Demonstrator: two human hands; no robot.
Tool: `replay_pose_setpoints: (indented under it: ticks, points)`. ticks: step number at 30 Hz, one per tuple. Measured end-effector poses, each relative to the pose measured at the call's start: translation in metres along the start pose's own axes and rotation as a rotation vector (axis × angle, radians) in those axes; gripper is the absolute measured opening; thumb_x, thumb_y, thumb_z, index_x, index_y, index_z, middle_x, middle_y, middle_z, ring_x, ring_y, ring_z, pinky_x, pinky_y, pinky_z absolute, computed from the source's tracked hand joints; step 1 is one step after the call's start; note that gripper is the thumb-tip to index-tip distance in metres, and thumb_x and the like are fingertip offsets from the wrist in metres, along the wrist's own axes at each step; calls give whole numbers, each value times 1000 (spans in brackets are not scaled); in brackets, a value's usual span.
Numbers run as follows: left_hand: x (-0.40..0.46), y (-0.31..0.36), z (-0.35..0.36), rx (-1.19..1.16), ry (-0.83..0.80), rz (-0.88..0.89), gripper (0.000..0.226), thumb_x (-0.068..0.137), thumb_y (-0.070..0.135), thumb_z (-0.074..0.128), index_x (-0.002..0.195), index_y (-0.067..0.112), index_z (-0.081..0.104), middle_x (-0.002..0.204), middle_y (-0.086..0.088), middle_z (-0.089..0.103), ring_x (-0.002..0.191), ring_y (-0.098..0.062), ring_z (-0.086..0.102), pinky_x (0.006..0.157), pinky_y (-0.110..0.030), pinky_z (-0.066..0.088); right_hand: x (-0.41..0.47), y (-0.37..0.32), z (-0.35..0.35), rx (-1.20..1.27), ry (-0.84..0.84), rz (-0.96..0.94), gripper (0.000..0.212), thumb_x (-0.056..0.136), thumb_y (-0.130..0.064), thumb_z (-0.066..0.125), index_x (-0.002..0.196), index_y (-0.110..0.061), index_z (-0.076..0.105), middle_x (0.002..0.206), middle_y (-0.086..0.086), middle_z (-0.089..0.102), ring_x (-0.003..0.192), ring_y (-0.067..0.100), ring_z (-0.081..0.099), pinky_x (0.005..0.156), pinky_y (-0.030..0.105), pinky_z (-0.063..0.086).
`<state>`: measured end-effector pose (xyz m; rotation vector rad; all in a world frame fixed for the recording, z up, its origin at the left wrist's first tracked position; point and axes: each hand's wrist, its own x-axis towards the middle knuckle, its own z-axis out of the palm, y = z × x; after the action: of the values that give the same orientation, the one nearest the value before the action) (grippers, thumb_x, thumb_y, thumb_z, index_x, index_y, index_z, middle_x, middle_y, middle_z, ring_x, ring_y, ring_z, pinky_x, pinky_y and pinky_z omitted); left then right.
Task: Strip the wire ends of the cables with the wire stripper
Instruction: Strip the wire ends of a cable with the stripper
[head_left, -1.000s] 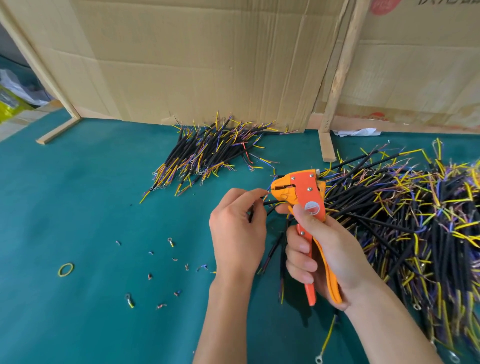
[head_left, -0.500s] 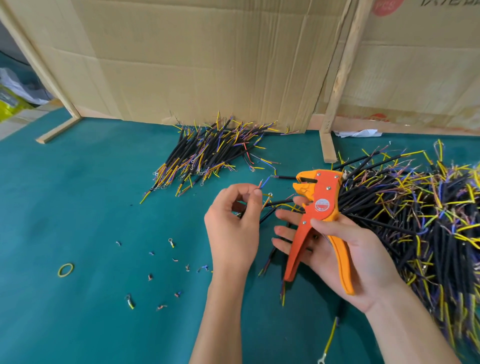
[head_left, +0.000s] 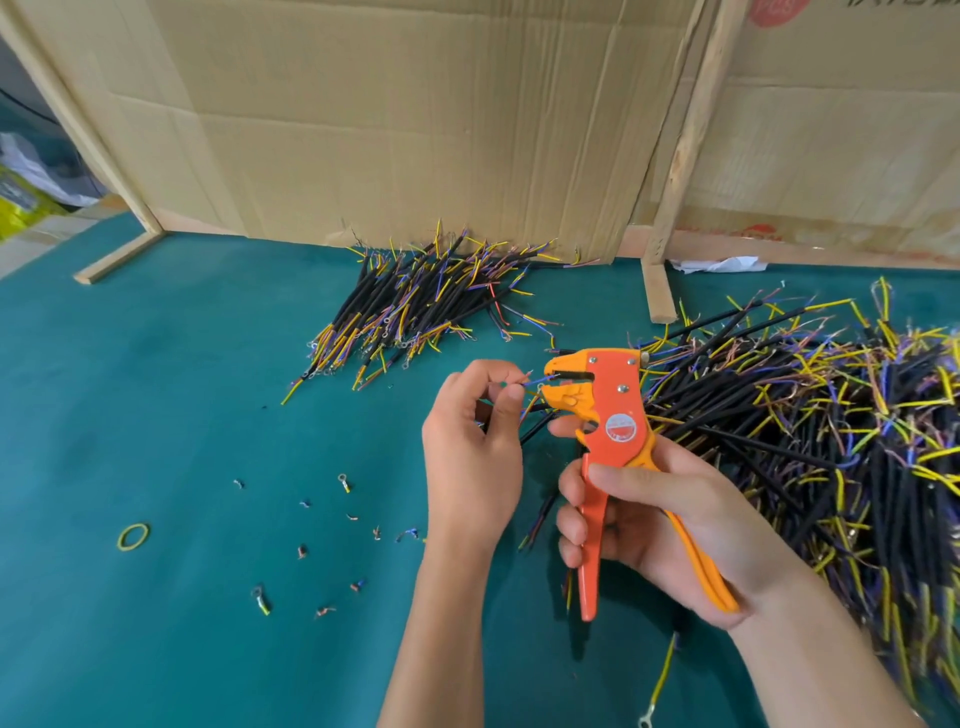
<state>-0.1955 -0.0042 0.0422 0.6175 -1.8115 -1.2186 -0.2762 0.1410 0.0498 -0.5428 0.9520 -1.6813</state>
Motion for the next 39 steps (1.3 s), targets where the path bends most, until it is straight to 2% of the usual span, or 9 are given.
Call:
replay_pose_setpoints:
  ticks: [4,8,17,21,25,29,32,35,39]
  points:
    - [-1,1,1,47,-13,6,20,95,5,62,88,22,67,82,-7,61,72,-12,52,70,-23,43,0,2,5,22,14,8,37,89,-13,73,123,-3,63,76,15,48,58,29,51,56,41,48]
    - [-1,1,2,55,2,4,18,94,4,63,88,20,68,82,-4,63,73,-10,54,70,-20,42,3,4,8,40,61,-5,39,87,-21,73,121,-3,64,70,11,44,50,24,44,49,34,43]
    - [2,-6,-4,-33,-35,-109,13,95,15,66,88,22,75,77,9,73,74,-16,68,74,-31,54,3,5,12,21,144,-85,41,83,-22,76,119,-3,67,66,7,41,46,20,38,46,30,38]
    - [3,-15,-11,222,35,-185,13,91,17,66,83,24,73,76,13,72,75,-4,64,73,-22,47,2,1,7,24,200,-143,41,79,-10,76,118,-1,66,65,5,38,46,18,35,42,29,37]
    - [1,-17,-10,372,-38,-183,9,86,16,69,91,20,75,85,7,72,84,-14,65,84,-29,51,2,-4,4,35,318,-213,42,81,-17,69,120,-2,64,61,1,33,42,12,30,36,24,31]
    - [-1,-14,-9,427,-120,-154,5,83,24,75,88,22,74,82,5,68,83,-21,62,82,-36,51,3,-5,-2,71,397,-239,42,85,-19,64,122,0,63,59,-2,30,37,7,28,31,19,26]
    - [-1,-13,-7,493,-105,-133,23,89,25,70,111,22,68,90,4,63,89,-23,59,86,-37,47,0,-7,-8,139,325,-284,37,84,-18,68,118,-3,69,64,0,43,46,13,41,40,24,40]
    - [0,-16,-10,488,-39,-152,35,98,14,55,132,18,59,117,-6,55,101,-28,57,98,-37,42,1,-8,-16,207,212,-319,45,79,-17,80,121,-5,69,77,5,56,63,20,55,59,31,52]
    - [-3,-21,-8,652,-126,-97,38,98,8,50,129,25,66,132,-6,51,110,-30,42,100,-26,27,8,-5,-28,319,209,-327,36,86,-13,64,121,-7,65,89,7,62,74,22,64,70,34,57]
